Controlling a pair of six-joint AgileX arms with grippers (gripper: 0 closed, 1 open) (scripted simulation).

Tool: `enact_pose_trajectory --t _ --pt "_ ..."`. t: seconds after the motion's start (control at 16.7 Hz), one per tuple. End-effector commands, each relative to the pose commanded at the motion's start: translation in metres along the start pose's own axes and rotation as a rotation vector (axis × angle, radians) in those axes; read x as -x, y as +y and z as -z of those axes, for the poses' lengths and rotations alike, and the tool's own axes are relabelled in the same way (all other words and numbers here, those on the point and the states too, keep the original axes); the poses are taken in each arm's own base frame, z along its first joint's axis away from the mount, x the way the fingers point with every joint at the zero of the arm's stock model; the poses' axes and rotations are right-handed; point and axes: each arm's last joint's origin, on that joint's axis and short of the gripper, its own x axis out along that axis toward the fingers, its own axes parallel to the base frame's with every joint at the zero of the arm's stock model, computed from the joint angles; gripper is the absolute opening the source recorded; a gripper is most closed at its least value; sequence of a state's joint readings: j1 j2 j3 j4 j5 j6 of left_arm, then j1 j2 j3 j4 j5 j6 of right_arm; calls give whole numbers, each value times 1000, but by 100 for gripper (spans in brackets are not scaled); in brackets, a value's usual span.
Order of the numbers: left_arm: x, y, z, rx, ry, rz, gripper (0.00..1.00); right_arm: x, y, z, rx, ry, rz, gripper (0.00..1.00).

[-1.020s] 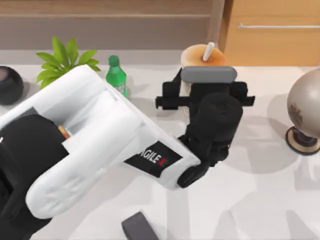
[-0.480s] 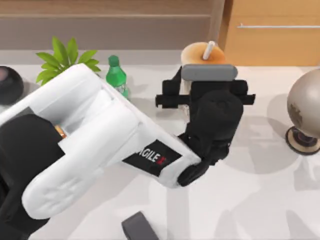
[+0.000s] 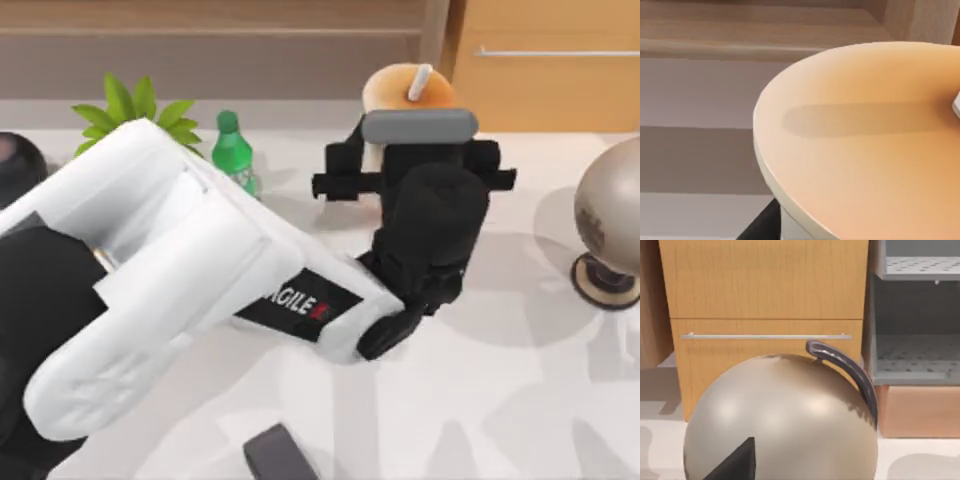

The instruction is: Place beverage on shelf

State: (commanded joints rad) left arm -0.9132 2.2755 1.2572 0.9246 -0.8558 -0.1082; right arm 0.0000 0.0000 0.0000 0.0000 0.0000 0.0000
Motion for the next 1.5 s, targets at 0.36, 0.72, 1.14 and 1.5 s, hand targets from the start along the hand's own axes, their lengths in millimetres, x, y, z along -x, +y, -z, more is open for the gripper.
enact_pose_trajectory --t 0.36,0.72,1.14,1.5 --pt "-20 21 -80 86 -84 -5 0 0 0 0 0 0 0 100" --pt "-48 81 -145 61 -77 -44 0 0 0 0 0 0 0 100" --pt "-80 166 -183 -6 36 -92 0 0 0 0 0 0 0 100" --pt "-93 192 -208 -32 95 -26 0 0 0 0 0 0 0 100"
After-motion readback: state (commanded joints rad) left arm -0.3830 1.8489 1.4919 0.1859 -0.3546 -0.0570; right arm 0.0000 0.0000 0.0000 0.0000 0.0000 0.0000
